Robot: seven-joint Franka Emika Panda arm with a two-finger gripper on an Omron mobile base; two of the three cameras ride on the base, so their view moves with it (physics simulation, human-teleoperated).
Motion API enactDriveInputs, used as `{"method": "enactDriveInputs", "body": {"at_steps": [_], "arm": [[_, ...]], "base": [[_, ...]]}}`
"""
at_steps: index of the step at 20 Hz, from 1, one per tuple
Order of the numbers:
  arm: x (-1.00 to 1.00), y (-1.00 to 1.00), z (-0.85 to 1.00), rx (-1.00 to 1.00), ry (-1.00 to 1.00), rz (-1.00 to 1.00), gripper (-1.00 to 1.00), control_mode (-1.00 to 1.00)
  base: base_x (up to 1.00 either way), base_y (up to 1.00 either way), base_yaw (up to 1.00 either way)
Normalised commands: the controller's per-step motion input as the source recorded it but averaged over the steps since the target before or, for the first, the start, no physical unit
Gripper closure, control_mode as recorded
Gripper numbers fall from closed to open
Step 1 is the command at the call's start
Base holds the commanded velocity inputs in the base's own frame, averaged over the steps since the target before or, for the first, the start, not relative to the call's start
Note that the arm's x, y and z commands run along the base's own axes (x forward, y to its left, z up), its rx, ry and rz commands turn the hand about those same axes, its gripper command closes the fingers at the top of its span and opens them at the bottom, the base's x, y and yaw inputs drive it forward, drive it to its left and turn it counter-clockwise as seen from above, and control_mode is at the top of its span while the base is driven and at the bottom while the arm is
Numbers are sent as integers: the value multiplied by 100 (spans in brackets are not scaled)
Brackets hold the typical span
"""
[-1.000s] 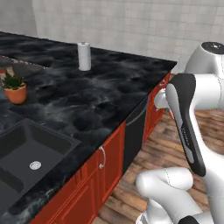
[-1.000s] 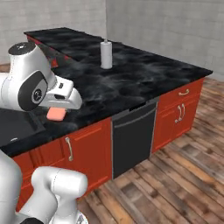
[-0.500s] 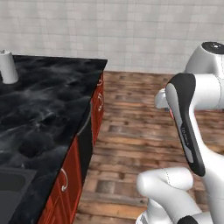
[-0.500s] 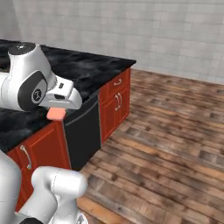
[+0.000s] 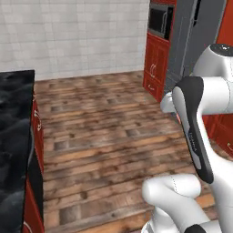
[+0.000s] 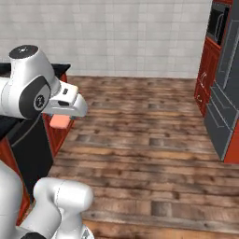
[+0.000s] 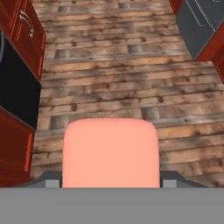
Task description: Pick up the dish brush and bar soap from the sink, and place them back in the cabinet, and close the cabinet door.
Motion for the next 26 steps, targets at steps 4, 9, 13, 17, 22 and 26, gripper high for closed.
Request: {"method": "enactDriveInputs", "body": {"at_steps": [4, 9, 13, 17, 22, 26], "arm": [[0, 0, 0, 0, 0, 0, 100, 100], [0, 0, 0, 0, 0, 0, 100, 100], [0, 0, 0, 0, 0, 0, 100, 100], [0, 0, 0, 0, 0, 0, 100, 100], [0, 0, 0, 0, 0, 0, 100, 100], [0, 0, 0, 0, 0, 0, 100, 100]], "base": [[0, -27, -67], [0, -29, -71], [0, -29, -74], [0, -31, -74], [0, -30, -75], [1, -43, -68]]}}
